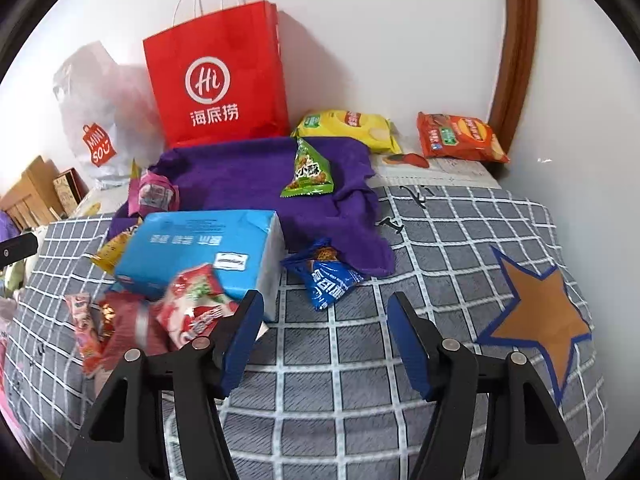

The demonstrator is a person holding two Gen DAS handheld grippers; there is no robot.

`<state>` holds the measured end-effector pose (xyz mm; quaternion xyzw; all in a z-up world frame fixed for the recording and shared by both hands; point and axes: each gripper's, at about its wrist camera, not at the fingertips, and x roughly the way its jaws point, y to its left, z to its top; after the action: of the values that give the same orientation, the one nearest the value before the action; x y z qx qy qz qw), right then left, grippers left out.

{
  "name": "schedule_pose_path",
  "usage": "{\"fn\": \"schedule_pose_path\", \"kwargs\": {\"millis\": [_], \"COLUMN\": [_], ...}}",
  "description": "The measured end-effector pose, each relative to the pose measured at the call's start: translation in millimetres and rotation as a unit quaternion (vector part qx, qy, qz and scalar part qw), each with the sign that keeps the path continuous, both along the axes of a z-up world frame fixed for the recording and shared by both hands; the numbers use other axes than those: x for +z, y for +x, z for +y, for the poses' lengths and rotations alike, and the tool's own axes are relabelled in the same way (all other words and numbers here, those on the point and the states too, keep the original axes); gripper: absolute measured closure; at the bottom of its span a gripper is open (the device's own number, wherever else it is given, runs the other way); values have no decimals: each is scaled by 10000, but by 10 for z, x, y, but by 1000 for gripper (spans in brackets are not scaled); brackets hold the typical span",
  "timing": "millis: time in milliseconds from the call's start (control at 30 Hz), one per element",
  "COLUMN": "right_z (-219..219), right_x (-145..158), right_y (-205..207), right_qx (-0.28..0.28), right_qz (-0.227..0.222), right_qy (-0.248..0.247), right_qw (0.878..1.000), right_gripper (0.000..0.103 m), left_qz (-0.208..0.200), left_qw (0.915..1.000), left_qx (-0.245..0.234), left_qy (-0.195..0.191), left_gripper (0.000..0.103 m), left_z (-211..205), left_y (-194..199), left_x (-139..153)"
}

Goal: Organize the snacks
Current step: 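Move both grippers back and grasp the blue snack packet with the right gripper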

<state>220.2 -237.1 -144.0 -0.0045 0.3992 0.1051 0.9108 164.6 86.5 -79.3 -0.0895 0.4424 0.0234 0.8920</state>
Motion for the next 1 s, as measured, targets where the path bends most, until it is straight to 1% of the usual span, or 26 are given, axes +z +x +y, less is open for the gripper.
{"fn": "schedule_pose_path", "kwargs": {"millis": [67,167,233,300,367,467,567,600,667,700,833,1000], "right_z": [1,13,36,63,79,121,118,102,68,59,58,-59], "right_x": [-65,-164,-232,-300,-358,-463,-576,-592,-599,-596,-557,-491], "right_y": [107,276,388,495,576,696,773,783,790,785,680,380], "right_qx": [31,192,391,496,626,821,848,852,837,819,852,823], "right_qz": [13,53,35,66,114,281,511,548,585,601,552,645], "right_qy": [-75,-80,-79,-146,-111,-74,45,154,283,283,166,88], "right_qw": [10000,9998,9992,9986,9979,9962,9951,9947,9944,9944,9947,9945], "right_gripper": [39,44,52,52,53,53,53,53,60,73,74,75], "left_qz": [81,165,215,265,311,336,338,342,331,325,341,274], "left_qw": [9999,9995,9991,9986,9981,9981,9984,9984,9983,9983,9984,9991], "left_qx": [78,163,260,330,357,375,345,335,311,293,176,111], "left_qy": [-52,-196,-251,-327,-395,-353,-306,-309,-362,-397,-407,-319], "left_gripper": [20,20,20,20,20,20,20,20,20,20,20,20], "left_z": [48,122,168,208,237,251,243,240,223,212,145,131], "left_y": [41,106,145,178,209,249,278,285,295,297,281,169], "left_x": [-51,-119,-149,-170,-185,-189,-193,-193,-196,-198,-208,-212]}}
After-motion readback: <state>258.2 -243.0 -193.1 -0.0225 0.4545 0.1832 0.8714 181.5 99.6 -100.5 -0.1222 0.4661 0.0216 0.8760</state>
